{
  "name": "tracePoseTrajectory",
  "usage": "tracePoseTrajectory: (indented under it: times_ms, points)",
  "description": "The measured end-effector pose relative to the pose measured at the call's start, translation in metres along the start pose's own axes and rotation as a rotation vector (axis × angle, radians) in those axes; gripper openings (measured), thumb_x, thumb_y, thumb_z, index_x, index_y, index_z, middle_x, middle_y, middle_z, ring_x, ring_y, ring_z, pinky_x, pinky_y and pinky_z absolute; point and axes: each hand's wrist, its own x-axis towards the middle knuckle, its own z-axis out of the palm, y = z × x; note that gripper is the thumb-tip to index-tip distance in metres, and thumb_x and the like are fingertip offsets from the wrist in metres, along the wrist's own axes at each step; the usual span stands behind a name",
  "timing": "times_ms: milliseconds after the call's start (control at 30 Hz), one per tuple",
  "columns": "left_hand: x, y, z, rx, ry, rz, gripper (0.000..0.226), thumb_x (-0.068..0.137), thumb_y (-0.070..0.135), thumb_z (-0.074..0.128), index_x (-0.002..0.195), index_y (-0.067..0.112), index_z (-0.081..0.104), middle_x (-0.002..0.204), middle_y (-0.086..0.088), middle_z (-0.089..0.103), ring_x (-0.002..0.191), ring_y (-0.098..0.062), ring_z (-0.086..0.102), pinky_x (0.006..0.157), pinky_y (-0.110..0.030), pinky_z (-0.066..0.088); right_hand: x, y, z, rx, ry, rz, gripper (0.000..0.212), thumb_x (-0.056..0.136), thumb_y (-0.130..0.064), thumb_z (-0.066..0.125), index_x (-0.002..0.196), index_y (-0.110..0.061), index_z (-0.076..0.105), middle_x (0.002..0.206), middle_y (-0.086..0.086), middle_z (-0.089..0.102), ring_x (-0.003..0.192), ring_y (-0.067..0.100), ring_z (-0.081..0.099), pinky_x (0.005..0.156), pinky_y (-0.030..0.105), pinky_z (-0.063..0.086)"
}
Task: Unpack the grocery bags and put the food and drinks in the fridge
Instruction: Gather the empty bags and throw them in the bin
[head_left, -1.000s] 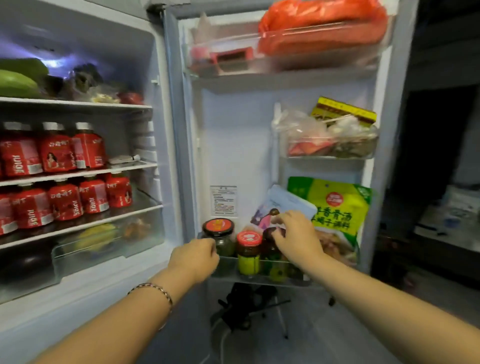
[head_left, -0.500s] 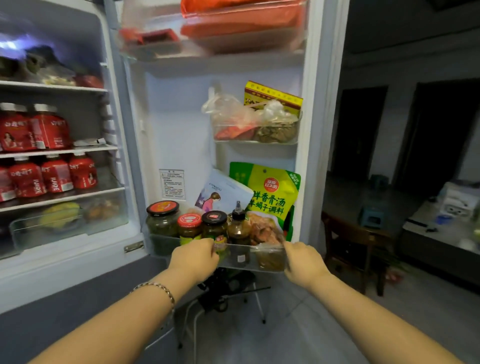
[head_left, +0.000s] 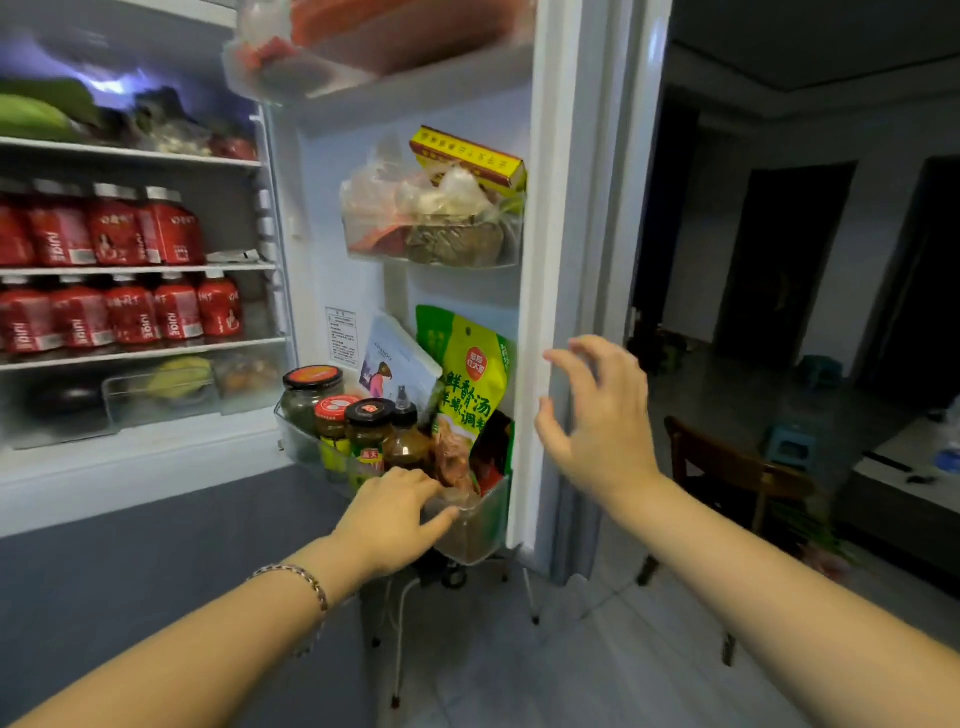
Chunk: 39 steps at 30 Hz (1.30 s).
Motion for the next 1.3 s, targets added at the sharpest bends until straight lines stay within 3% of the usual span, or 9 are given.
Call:
tracePoseTrajectory:
  times_ms: [100,267,433,567,700,867,967,1133,1300]
  points:
    - [-0.021,-0.007,-0.016,0.059,-0.04,-0.083,0.074,0.081,0.072,0.013,0.097,0.018,0.061,0.089,0.005,0.047,0.099,-0.018,0.051,0.077,-0.032,0.039,0.01,-0.007,-0.006,0.028,-0.05,0.164,0.066,0.084,-0.043,0.044,0.138,-0.007,0.037,0.141,0.023,0.031,0.13,0.034,0.025,0.107,0.048,0.031]
    - [-0.061,-0.035,-0.036,0.099,-0.118,-0.196,0.056,0.092,0.064,0.029,0.101,0.02,0.064,0.105,0.003,0.057,0.098,-0.017,0.056,0.076,-0.032,0.045,0.012,-0.048,0.003,0.075,0.087,-0.205,0.039,0.083,-0.036,0.052,0.121,-0.028,0.049,0.143,0.008,0.027,0.133,0.035,0.017,0.109,0.048,0.019]
    - [-0.122,-0.098,-0.051,-0.116,-0.145,-0.33,0.081,0.071,0.081,0.024,0.119,0.026,0.059,0.125,0.009,0.057,0.11,-0.012,0.056,0.093,-0.031,0.046,0.031,-0.099,0.012,0.258,0.186,-0.614,0.029,0.084,-0.03,0.053,0.112,-0.025,0.057,0.136,0.004,0.042,0.133,0.028,0.021,0.106,0.044,0.024]
    - [-0.174,-0.154,-0.064,-0.253,-0.044,-0.438,0.036,0.094,0.044,0.048,0.121,0.023,0.06,0.126,0.006,0.06,0.114,-0.01,0.056,0.099,-0.026,0.042,0.048,-0.175,0.032,0.391,0.179,-0.788,0.027,0.085,-0.031,0.049,0.098,-0.019,0.069,0.124,0.005,0.062,0.131,0.028,0.033,0.111,0.041,0.018]
    - [-0.216,-0.213,-0.075,-0.126,0.035,-0.64,0.025,0.095,0.036,0.048,0.11,0.022,0.063,0.115,0.001,0.066,0.104,-0.016,0.06,0.091,-0.033,0.048,0.058,-0.259,0.057,0.451,0.21,-0.837,0.019,0.077,-0.027,0.057,0.074,-0.014,0.071,0.109,0.007,0.07,0.124,0.026,0.042,0.11,0.042,0.019]
    - [-0.256,-0.292,-0.099,0.026,0.084,-0.81,0.024,0.093,0.029,0.046,0.107,0.02,0.063,0.114,-0.003,0.065,0.104,-0.024,0.06,0.084,-0.032,0.049,0.078,-0.36,0.113,0.441,0.244,-0.892,0.022,0.079,-0.025,0.053,0.069,-0.012,0.067,0.1,0.007,0.071,0.119,0.025,0.047,0.112,0.043,0.017]
    - [-0.271,-0.352,-0.109,0.083,0.069,-0.876,0.015,0.091,0.031,0.045,0.093,0.02,0.056,0.11,-0.006,0.065,0.101,-0.028,0.059,0.076,-0.031,0.043,0.091,-0.419,0.157,0.383,0.215,-0.9,0.018,0.074,-0.025,0.056,0.07,-0.011,0.066,0.093,0.005,0.07,0.116,0.024,0.048,0.112,0.042,0.018]
    - [-0.279,-0.449,-0.128,0.185,0.003,-0.847,0.025,0.089,0.037,0.046,0.102,0.019,0.058,0.109,-0.004,0.064,0.102,-0.027,0.059,0.081,-0.031,0.042,0.113,-0.505,0.236,0.133,0.037,-0.869,0.029,0.076,-0.03,0.051,0.081,-0.01,0.072,0.096,0.004,0.07,0.119,0.024,0.047,0.114,0.044,0.015]
    - [-0.27,-0.515,-0.139,0.222,-0.014,-0.792,0.026,0.091,0.032,0.045,0.104,0.014,0.057,0.114,-0.007,0.063,0.106,-0.03,0.057,0.082,-0.031,0.039,0.148,-0.56,0.302,-0.092,-0.171,-0.83,0.034,0.071,-0.036,0.053,0.081,-0.01,0.074,0.092,0.004,0.07,0.114,0.025,0.06,0.114,0.044,0.015]
